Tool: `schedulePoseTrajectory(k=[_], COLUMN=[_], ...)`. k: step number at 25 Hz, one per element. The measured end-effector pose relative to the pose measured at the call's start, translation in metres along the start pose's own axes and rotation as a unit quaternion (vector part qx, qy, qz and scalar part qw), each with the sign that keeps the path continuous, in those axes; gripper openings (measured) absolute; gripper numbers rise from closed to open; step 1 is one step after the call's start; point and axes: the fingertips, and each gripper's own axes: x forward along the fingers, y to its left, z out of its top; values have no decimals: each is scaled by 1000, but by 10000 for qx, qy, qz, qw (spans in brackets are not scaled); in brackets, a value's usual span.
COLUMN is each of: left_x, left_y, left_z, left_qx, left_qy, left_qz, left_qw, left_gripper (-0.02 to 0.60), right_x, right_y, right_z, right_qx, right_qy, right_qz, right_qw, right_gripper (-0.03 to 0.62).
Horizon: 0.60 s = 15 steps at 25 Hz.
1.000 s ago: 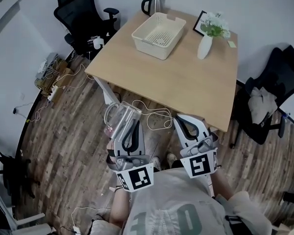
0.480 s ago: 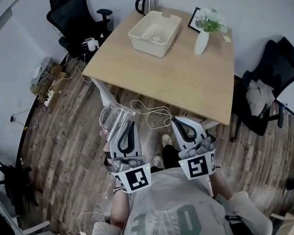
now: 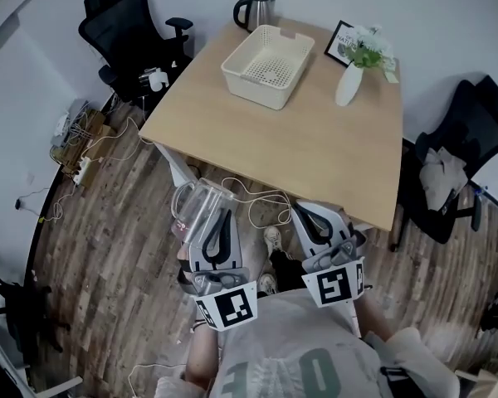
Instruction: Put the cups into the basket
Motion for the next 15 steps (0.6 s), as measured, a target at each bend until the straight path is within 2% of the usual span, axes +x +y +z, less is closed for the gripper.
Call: schedulePoseTrajectory(k=[15], left_x=[168], left_y=[38], left_z=[-17], left_qx=[98], left_qy=[5], left_qz=[124], left_qw=[9999], left_gripper=[37], right_x=[144], right_y=[-105], right_z=[-37], right_qx=[-270], right_qy=[-225], right_qz=[115], right_qw=[9993], right_gripper=[-2])
